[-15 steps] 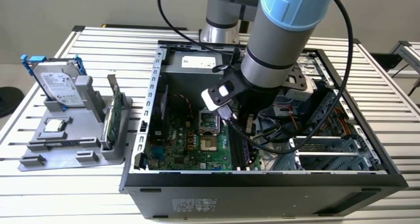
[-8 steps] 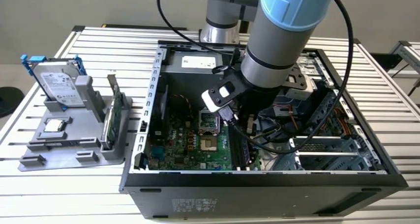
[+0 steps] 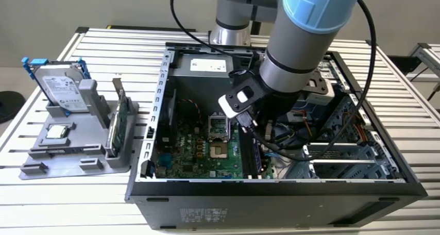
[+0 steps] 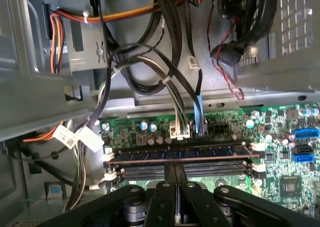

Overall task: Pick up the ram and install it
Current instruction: 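Press down the ram until it locks into place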

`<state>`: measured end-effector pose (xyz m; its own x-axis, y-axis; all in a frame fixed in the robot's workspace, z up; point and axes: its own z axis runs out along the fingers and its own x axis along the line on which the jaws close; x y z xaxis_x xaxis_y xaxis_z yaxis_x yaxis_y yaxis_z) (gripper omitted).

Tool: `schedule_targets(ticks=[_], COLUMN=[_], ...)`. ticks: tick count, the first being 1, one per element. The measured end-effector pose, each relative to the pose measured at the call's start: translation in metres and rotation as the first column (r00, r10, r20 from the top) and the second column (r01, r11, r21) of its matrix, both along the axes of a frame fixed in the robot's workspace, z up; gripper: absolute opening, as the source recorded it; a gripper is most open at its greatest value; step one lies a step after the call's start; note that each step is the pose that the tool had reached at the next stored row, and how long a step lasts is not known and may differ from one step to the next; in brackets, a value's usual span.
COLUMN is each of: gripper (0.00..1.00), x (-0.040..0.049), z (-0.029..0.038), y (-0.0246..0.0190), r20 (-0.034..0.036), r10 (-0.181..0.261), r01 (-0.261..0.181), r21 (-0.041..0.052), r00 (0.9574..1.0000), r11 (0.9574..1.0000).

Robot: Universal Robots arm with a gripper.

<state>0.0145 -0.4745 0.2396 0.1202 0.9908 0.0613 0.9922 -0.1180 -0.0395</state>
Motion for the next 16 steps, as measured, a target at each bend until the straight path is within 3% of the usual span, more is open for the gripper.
schedule_targets(ticks=[16], gripper=[0.0], x=[0.0053], z=[-0.0065], y=[-0.0032], r20=[-0.0014], r10=[0.01], r01=[-0.01], r21=[-0.0002], r00=[0.9999], r11=[1.0])
